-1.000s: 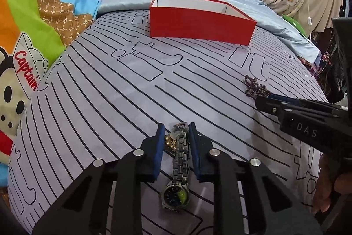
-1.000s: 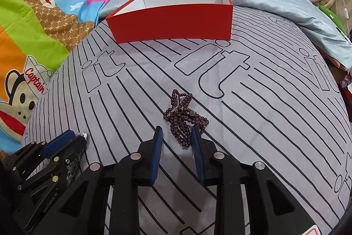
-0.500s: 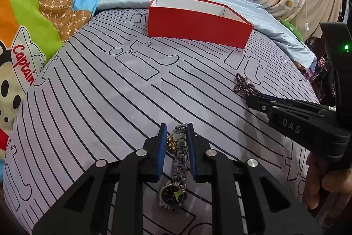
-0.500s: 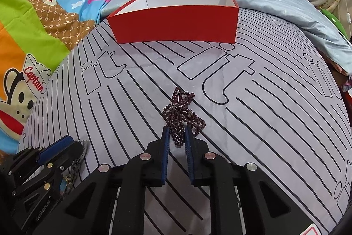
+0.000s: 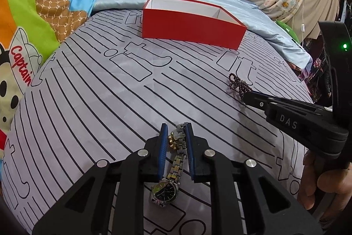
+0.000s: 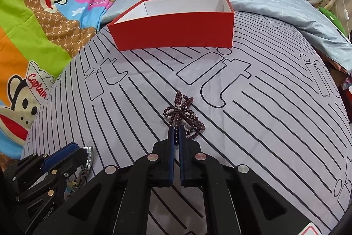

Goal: Organize jewelry
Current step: 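Carry the watch and bead strand over the red box with both grippers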

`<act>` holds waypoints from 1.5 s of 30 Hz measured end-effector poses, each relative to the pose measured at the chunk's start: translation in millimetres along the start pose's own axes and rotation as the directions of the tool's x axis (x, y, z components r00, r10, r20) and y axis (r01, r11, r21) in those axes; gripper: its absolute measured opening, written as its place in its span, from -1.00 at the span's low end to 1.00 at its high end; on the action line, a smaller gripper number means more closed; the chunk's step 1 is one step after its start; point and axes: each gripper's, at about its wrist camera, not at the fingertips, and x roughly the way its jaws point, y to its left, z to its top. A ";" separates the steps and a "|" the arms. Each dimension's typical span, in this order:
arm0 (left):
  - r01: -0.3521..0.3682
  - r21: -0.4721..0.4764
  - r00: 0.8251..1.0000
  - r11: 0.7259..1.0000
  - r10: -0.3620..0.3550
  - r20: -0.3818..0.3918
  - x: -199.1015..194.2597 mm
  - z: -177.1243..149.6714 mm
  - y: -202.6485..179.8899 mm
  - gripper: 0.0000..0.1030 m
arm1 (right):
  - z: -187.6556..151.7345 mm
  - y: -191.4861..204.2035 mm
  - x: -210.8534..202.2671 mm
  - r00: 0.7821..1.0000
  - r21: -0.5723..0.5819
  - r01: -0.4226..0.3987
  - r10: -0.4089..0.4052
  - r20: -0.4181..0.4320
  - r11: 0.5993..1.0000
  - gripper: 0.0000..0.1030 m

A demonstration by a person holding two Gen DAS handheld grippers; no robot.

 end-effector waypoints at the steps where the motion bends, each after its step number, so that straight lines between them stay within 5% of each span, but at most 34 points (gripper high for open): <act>1: 0.002 0.001 1.000 1.000 -0.002 0.002 -0.8 0.7 -1.0 -0.70 | 0.8 -0.1 -2.0 1.000 0.001 -0.001 0.001 0.005 1.000 -0.93; 27: 0.015 0.041 0.996 0.999 -0.019 0.086 -11.2 59.3 -19.9 -0.70 | 50.0 -0.3 -40.9 0.990 -0.009 -0.027 0.028 0.140 1.000 -0.93; 45: -0.020 0.062 0.982 0.998 0.008 0.186 7.6 165.3 -30.8 -0.70 | 129.6 2.5 -47.9 0.971 -0.034 -0.055 0.062 0.229 0.998 -0.93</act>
